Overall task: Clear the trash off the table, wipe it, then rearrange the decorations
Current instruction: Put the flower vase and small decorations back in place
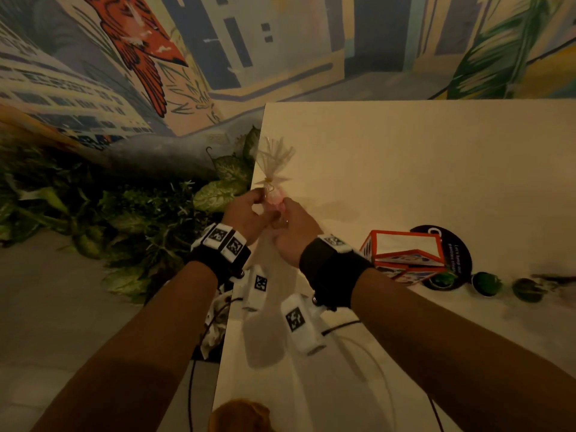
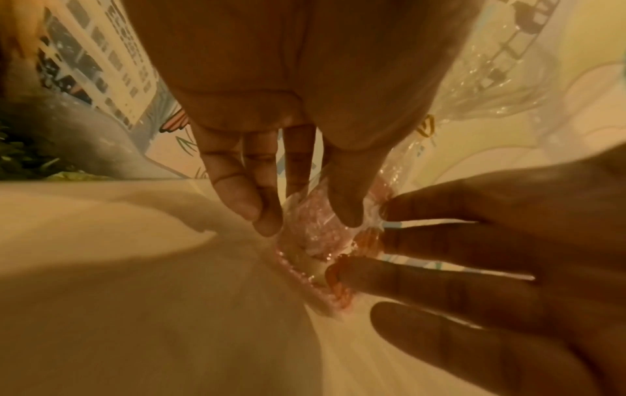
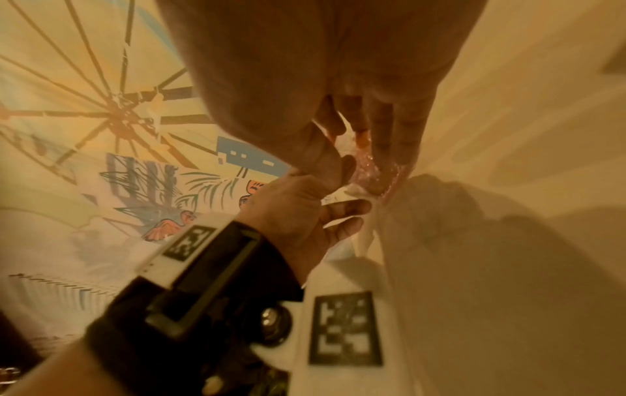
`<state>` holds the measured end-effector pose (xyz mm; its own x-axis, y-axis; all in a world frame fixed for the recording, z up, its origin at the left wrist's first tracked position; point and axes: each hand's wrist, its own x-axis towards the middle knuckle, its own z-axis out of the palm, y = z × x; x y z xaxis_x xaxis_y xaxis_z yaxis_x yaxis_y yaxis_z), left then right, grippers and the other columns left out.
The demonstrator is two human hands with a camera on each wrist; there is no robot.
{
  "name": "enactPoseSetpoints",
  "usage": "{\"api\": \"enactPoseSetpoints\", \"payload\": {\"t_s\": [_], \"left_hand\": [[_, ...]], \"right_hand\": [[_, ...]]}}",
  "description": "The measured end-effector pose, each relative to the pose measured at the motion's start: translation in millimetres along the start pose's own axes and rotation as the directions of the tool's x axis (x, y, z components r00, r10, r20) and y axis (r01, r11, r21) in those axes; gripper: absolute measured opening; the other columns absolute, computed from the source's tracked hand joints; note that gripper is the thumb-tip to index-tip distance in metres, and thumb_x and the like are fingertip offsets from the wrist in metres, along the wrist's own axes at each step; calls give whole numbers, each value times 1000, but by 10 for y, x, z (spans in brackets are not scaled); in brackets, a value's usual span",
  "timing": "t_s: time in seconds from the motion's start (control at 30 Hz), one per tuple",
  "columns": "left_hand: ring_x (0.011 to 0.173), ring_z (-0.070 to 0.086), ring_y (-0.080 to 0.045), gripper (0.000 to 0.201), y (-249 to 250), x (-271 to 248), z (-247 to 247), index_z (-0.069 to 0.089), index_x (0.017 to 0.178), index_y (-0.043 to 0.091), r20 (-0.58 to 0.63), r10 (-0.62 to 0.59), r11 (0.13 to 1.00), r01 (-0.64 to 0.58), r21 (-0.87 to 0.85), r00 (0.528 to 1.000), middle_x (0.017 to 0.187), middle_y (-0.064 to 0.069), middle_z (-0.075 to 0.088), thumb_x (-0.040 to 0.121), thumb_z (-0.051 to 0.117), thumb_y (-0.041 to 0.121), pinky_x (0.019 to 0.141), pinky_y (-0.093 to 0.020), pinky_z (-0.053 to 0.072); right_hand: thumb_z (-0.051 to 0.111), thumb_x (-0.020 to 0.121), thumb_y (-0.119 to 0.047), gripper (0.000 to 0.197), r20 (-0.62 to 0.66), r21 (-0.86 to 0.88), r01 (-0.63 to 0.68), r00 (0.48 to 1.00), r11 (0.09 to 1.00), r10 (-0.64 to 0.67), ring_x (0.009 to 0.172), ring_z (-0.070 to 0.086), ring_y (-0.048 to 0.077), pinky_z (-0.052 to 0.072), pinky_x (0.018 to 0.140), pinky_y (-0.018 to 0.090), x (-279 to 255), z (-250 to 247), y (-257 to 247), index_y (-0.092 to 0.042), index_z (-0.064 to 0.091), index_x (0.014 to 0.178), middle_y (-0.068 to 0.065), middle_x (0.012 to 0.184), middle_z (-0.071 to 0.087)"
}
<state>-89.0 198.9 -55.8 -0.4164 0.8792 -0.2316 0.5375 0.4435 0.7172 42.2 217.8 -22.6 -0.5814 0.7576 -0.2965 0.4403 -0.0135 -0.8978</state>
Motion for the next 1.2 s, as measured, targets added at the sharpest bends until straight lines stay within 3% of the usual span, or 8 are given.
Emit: {"api": "enactPoseSetpoints", "payload": {"t_s": [0.07,0.13,0.23,0.53,0.8,0.9,1.03,1.2], "left_hand": [[76,62,-19,34,-56,-144,87,60,115,18,36,23,1000,-23,-10,999,106,0,67,82,69,21,63,-26,48],[71,65,-19,33,-69,-303,196,60,113,23,76,41,999,-40,-21,996,104,1,69,81,69,23,64,-31,53],[68,65,-15,33,-28,-531,369,58,118,29,93,65,997,-62,-39,994,101,5,70,86,64,34,66,-30,55],[58,58,0,29,162,-872,687,58,117,30,3,97,995,-97,10,995,92,10,67,88,61,35,51,-3,38],[56,53,2,40,224,-980,738,57,118,28,-17,67,996,-66,66,998,92,12,62,82,70,35,48,-2,36],[71,63,-13,47,198,-987,720,53,121,31,-47,67,993,-62,100,997,102,9,65,78,70,42,62,-14,40],[74,60,-18,54,170,-989,751,57,118,29,-53,-31,995,36,92,998,97,-3,69,68,76,37,65,-18,40],[84,60,-7,52,231,-1033,892,61,108,30,-74,-77,996,72,-58,994,93,12,65,62,82,39,65,-12,45]], "right_hand": [[43,85,2,42,0,59,-5,1000,998,5,84,53,11,44,68,5,-181,93,159,-1,44,127,20,110,53],[49,78,-8,65,-19,-30,17,1000,999,-18,124,44,27,44,102,33,-346,206,396,-10,29,140,14,135,41],[52,71,-18,85,-37,-31,15,999,999,-17,143,21,26,32,112,44,-590,233,654,-22,14,146,5,152,22],[63,70,-10,91,-25,70,27,999,997,-25,134,36,9,36,111,37,-933,-37,938,-30,17,146,-5,151,26],[67,67,-20,97,46,-2,56,997,998,-56,145,16,14,29,115,41,-1172,-218,846,-41,13,145,-7,157,13],[67,78,-13,79,67,-37,113,992,993,-110,127,43,5,46,99,28,-1549,-451,726,-50,27,136,-15,149,29],[72,77,-15,28,-110,-261,255,950,931,-291,85,55,2,50,67,15,-2062,-1054,657,-28,59,99,-15,104,56],[85,59,-20,63,-343,-482,84,898,872,-276,102,49,18,40,83,15,-1788,-1703,595,-15,52,112,-1,112,48]]}}
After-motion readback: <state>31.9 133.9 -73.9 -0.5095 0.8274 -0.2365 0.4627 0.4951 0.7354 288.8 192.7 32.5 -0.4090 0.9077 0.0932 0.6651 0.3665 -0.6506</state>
